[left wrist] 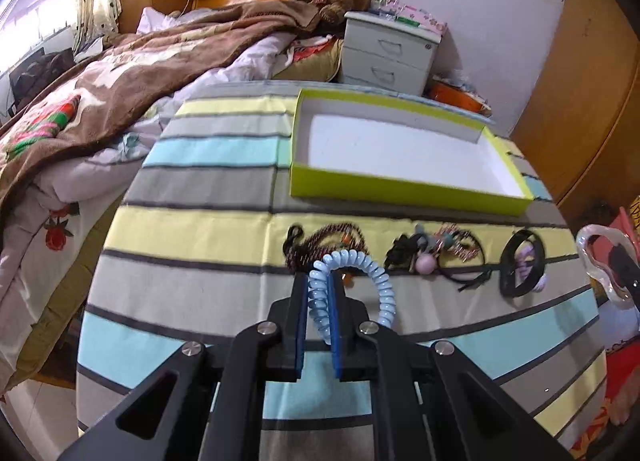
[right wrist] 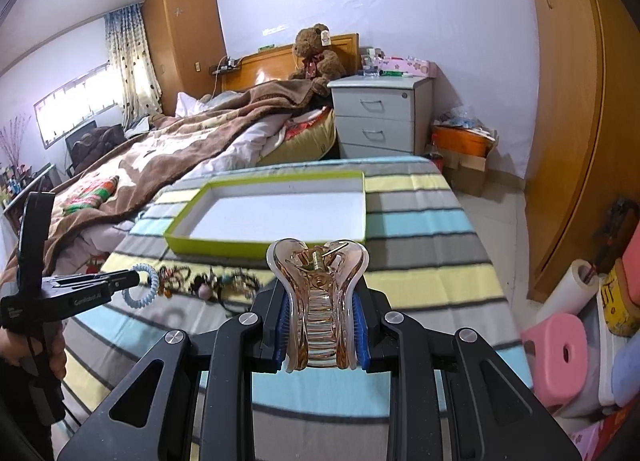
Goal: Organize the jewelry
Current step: 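Carry both items into the green box and open both tools to release them, then grasp the purple coil hair tie with the right tool while the left tool reaches the bead bracelet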
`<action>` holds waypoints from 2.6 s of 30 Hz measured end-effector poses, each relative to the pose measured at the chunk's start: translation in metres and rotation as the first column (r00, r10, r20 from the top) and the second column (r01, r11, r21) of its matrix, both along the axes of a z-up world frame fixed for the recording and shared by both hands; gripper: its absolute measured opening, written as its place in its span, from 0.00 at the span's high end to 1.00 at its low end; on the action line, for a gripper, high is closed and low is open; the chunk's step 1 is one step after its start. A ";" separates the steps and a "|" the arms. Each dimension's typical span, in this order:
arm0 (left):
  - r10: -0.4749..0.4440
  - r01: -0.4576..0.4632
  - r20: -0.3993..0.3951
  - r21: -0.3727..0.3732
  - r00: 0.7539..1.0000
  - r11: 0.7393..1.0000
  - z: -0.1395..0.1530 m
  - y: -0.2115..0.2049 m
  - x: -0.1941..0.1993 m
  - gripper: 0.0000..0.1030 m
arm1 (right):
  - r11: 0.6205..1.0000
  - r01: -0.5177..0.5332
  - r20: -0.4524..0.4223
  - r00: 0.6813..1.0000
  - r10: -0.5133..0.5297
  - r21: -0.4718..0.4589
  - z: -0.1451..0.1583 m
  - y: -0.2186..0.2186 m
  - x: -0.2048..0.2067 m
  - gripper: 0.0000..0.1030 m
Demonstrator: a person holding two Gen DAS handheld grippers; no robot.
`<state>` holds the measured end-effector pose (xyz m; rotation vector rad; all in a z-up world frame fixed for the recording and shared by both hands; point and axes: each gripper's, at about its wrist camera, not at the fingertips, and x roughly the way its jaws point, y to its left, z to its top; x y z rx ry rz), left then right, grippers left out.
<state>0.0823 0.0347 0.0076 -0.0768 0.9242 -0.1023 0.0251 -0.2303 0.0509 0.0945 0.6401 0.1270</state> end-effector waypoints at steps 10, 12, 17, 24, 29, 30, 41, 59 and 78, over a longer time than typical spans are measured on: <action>-0.032 0.036 0.068 -0.051 0.997 0.998 0.033 -0.003 0.037 0.90 | 1.000 -0.009 -0.008 1.000 0.010 0.016 0.012 0.000 0.058 0.74; -0.036 0.040 0.069 -0.062 0.997 0.997 0.037 -0.003 0.051 0.90 | 1.000 -0.014 -0.020 1.000 0.014 0.017 0.010 0.000 0.075 0.74; -0.030 0.038 0.073 -0.101 0.997 0.994 0.039 -0.002 0.083 0.90 | 0.999 -0.032 -0.056 0.998 0.032 0.010 0.002 0.001 0.112 0.74; -0.022 0.029 0.047 -0.140 0.999 0.990 0.026 -0.003 0.121 0.90 | 0.999 -0.044 -0.115 0.992 0.045 0.009 -0.017 0.000 0.160 0.74; -0.020 0.023 0.023 -0.145 1.000 0.989 0.014 -0.007 0.145 0.90 | 0.998 -0.067 -0.165 0.984 0.063 -0.017 -0.033 0.004 0.188 0.74; -0.020 0.022 0.017 -0.142 1.000 0.990 0.012 -0.008 0.150 0.90 | 0.997 -0.068 -0.173 0.983 0.063 -0.022 -0.036 0.004 0.193 0.74; -0.039 0.034 -0.045 -0.109 0.998 0.993 -0.014 -0.023 0.180 0.90 | 0.992 -0.109 -0.214 0.972 0.093 -0.061 -0.055 0.012 0.221 0.74; -0.015 0.007 -0.096 -0.077 0.995 0.997 -0.030 -0.024 0.189 0.87 | 0.986 -0.129 -0.236 0.967 0.100 -0.109 -0.064 0.019 0.222 0.74; -0.023 0.017 -0.043 -0.117 0.999 0.993 -0.008 -0.022 0.165 0.50 | 0.990 -0.126 -0.166 0.980 0.113 -0.069 -0.043 0.012 0.201 0.50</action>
